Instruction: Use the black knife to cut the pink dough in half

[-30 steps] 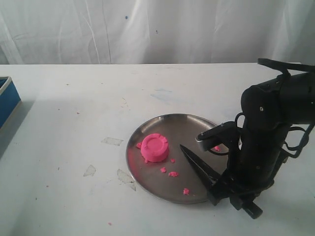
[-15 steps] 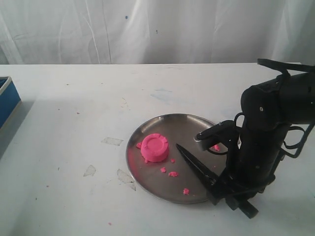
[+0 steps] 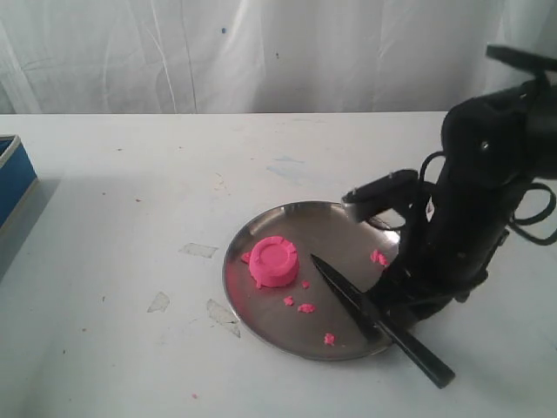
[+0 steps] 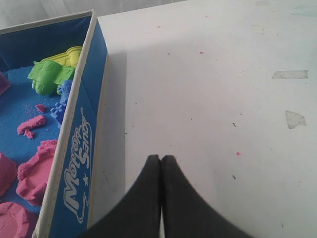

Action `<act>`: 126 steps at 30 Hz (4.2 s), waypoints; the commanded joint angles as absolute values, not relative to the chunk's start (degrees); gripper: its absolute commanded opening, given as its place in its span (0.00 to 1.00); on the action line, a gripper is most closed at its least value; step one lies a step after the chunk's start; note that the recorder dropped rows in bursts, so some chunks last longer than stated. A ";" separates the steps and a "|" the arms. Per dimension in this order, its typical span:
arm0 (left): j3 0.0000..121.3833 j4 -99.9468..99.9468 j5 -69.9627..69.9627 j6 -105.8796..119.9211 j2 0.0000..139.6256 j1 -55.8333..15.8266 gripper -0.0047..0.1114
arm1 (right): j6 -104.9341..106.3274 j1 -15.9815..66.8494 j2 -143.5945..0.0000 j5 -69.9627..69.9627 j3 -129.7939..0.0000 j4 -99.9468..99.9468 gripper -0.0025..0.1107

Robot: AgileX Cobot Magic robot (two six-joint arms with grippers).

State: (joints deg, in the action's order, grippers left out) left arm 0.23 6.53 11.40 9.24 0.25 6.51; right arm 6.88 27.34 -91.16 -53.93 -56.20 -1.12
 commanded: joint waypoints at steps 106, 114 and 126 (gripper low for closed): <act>0.00 7.20 11.34 9.00 0.00 6.65 0.04 | 47.94 2.25 -81.64 -62.26 -54.03 -52.06 0.02; 0.00 7.20 11.34 9.02 0.00 6.65 0.04 | 32.58 2.25 -56.76 -42.05 -49.89 -33.38 0.02; 0.00 11.48 3.42 5.98 0.00 6.65 0.04 | 24.21 2.25 -46.98 -30.98 -39.95 -32.51 0.02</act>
State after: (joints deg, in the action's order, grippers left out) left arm 0.23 7.15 9.02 8.80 0.25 6.51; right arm 24.00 2.32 -46.11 -32.59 -40.28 -30.17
